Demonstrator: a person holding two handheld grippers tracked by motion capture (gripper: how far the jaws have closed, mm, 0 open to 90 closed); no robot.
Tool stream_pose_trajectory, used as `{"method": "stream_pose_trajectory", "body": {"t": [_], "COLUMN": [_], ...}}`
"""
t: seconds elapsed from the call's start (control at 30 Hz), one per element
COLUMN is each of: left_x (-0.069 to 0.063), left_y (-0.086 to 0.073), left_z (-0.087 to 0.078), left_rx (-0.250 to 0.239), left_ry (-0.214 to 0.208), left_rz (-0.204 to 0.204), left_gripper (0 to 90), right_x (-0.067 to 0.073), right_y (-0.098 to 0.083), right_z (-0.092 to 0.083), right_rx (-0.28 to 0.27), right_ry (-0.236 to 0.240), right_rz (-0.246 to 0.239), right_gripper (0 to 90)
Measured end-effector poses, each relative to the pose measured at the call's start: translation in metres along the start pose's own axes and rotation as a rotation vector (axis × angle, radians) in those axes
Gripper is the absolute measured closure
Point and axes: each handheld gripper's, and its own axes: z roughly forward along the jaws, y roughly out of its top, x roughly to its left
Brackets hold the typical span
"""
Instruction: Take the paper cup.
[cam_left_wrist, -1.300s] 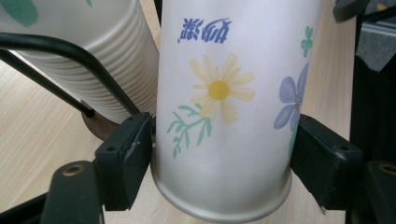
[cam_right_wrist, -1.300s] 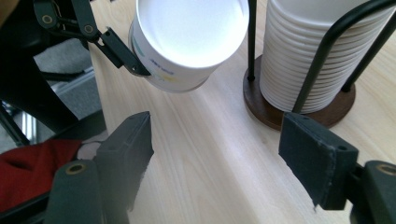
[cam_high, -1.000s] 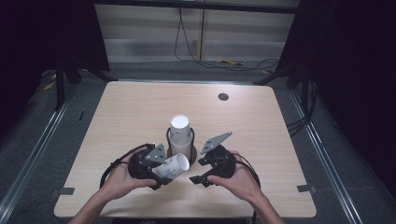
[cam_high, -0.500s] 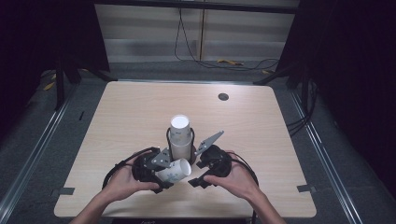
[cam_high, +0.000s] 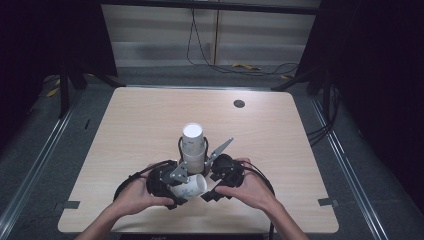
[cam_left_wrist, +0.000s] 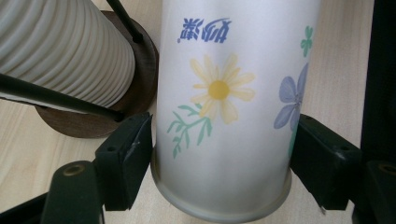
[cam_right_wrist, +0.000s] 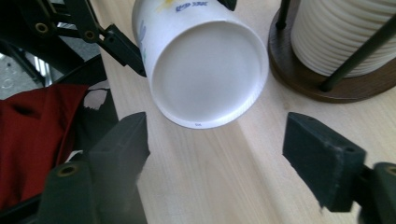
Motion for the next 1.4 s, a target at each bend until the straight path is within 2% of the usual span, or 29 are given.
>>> {"method": "stream_pose_trajectory", "body": {"t": [0.13, 0.27, 0.43, 0.63, 0.8, 0.83, 0.87, 1.0, 1.13, 1.37, 1.4], "left_x": [-0.002, -0.004, -0.007, -0.011, -0.016, -0.017, -0.017, -0.018, -0.018, -0.018, -0.018], "left_y": [0.001, 0.004, 0.007, 0.01, 0.012, 0.012, 0.012, 0.011, 0.01, 0.009, 0.009], "left_z": [0.002, 0.005, 0.007, 0.008, 0.008, 0.008, 0.008, 0.008, 0.006, 0.005, 0.005], "left_rx": [0.014, 0.026, 0.026, 0.034, 0.018, 0.019, 0.017, 0.014, 0.001, -0.021, -0.026], "left_ry": [0.007, 0.008, 0.003, 0.002, -0.01, -0.007, -0.006, -0.005, -0.003, 0.004, 0.002], "left_rz": [-0.002, 0.013, 0.022, 0.056, 0.052, 0.057, 0.056, 0.067, 0.065, 0.091, 0.083], "left_gripper": [25.7, 25.7, 25.8, 25.8, 25.8, 25.8, 25.9, 26.0, 26.2, 26.2, 26.1], "right_x": [-0.002, -0.003, -0.005, -0.005, -0.004, -0.004, -0.004, -0.003, -0.003, -0.005, -0.005], "right_y": [0.001, 0.003, 0.006, 0.009, 0.01, 0.011, 0.011, 0.011, 0.01, 0.009, 0.009], "right_z": [0.004, 0.006, 0.01, 0.015, 0.02, 0.021, 0.023, 0.025, 0.024, 0.023, 0.023], "right_rx": [0.045, 0.06, 0.071, 0.079, 0.082, 0.089, 0.099, 0.118, 0.105, 0.101, 0.101], "right_ry": [0.049, 0.058, 0.077, 0.102, 0.126, 0.135, 0.15, 0.154, 0.144, 0.166, 0.164], "right_rz": [0.023, 0.048, 0.04, 0.052, 0.06, 0.064, 0.056, 0.064, 0.057, 0.061, 0.059], "right_gripper": [24.0, 23.9, 24.1, 26.0, 24.4, 24.8, 29.9, 29.7, 29.2, 30.8, 31.4]}}
